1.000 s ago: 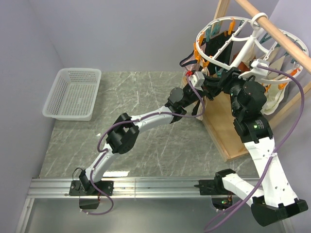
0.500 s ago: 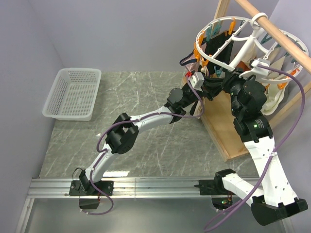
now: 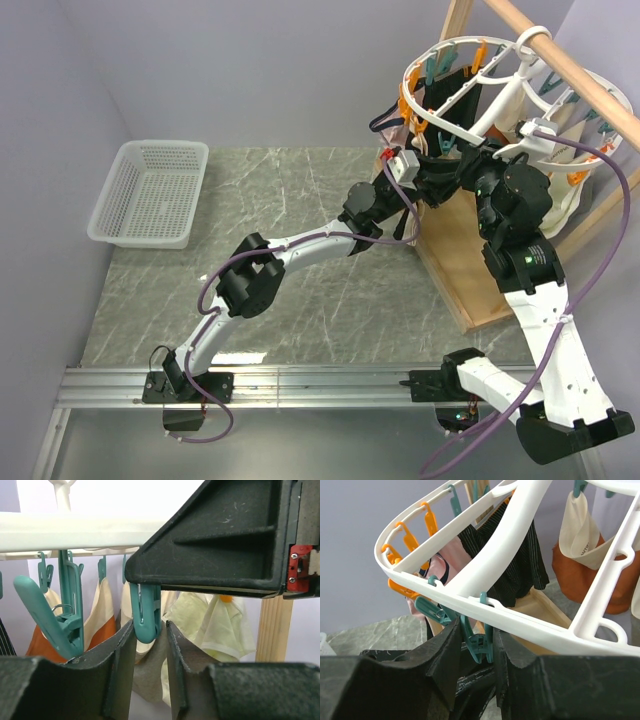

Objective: Clip the underwear to the hanger

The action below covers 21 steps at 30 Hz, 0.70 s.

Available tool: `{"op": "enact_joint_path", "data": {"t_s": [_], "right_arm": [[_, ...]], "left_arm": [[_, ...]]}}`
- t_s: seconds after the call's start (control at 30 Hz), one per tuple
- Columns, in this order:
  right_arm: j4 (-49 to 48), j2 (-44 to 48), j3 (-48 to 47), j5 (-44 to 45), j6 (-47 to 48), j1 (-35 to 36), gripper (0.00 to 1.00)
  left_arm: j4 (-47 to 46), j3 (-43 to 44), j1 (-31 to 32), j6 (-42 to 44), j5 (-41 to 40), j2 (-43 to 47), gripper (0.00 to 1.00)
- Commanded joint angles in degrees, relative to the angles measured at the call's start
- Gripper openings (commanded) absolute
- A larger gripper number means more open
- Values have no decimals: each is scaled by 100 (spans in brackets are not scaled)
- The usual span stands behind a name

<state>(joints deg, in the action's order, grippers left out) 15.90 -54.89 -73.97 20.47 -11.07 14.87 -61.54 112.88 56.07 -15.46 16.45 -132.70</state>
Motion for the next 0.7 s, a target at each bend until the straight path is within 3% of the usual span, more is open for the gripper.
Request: {"op": "enact_joint_path", "data": {"t_s": [0.0,0.07,0.33,0.37,0.47,0.67], "right_arm": [[-158,-12,-267,-122,-115,33,0],[-149,5,-258,-148,-115,24,0],[0,58,-223,-148,-79,24,0],[27,75,-249,-122,-114,16,13],[71,172,-328,36,-158,16,39],[598,295,-715,150,-352,16,53]], "left_arm": [[-218,120,97,70,104,324,35],[-192,199,97,44,87,289,34],[-210,375,97,-27,139,219,0],[-175,410,97,-53,139,210,0],[-174,419,97,-36,131,184,0],[-174,410,97,0,95,166,0]]}}
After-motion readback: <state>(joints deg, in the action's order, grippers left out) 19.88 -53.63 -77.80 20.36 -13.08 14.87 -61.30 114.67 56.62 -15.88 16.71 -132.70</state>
